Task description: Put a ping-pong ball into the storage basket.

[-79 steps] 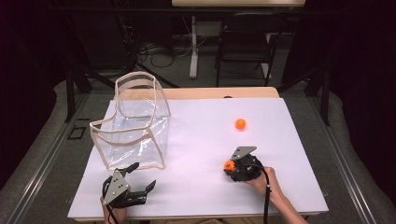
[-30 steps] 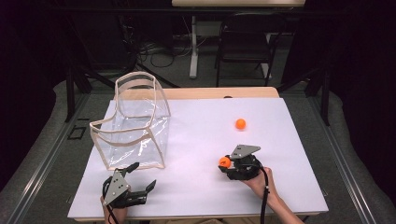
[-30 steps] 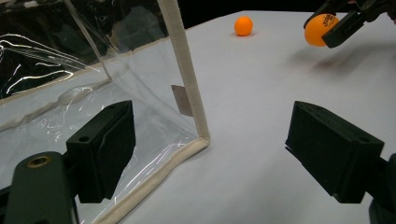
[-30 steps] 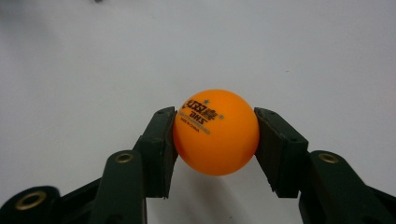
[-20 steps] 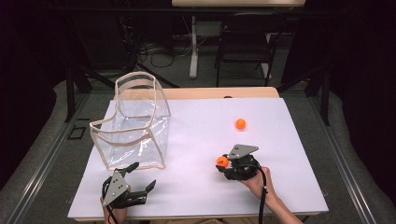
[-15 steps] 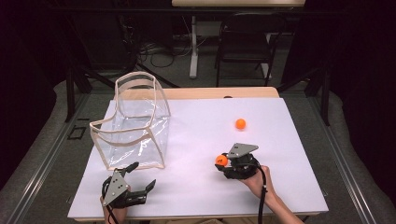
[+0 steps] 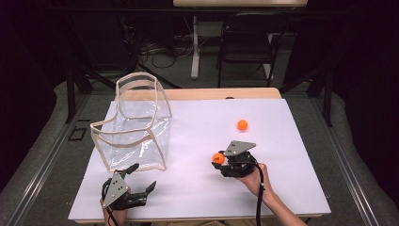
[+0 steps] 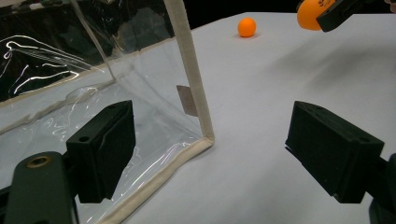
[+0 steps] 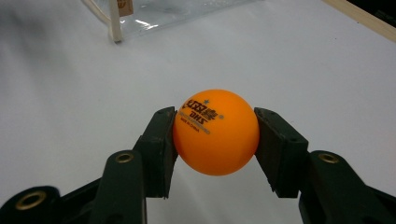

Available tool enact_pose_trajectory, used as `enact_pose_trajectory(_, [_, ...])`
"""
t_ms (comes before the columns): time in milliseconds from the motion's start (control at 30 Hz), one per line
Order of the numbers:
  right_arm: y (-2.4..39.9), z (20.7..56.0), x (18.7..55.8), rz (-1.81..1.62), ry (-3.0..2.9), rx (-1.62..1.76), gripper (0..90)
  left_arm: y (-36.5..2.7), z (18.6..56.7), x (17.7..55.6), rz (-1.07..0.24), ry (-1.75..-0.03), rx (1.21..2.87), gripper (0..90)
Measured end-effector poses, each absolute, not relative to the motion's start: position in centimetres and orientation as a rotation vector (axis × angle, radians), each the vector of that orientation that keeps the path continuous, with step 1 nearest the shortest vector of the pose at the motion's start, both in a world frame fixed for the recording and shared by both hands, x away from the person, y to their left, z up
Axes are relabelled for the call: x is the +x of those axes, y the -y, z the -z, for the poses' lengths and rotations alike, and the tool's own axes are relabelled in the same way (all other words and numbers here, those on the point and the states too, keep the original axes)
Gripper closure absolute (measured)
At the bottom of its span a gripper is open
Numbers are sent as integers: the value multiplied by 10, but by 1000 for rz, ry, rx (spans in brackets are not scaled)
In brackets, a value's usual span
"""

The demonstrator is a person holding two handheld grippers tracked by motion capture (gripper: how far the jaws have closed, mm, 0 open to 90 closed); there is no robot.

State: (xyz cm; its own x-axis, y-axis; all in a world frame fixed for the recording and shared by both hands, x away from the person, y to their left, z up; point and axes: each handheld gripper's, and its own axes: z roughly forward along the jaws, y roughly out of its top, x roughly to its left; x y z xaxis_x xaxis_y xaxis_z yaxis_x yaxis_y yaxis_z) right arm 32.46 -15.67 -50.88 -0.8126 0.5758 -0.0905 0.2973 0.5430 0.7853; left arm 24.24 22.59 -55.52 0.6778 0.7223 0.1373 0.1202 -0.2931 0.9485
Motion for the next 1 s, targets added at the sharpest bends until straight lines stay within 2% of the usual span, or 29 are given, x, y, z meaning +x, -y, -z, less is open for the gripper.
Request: enact_pose_trajectory(1000, [140,498,336,-1185,-2438,681,507,-225,556,243,-678,-669,1803,157])
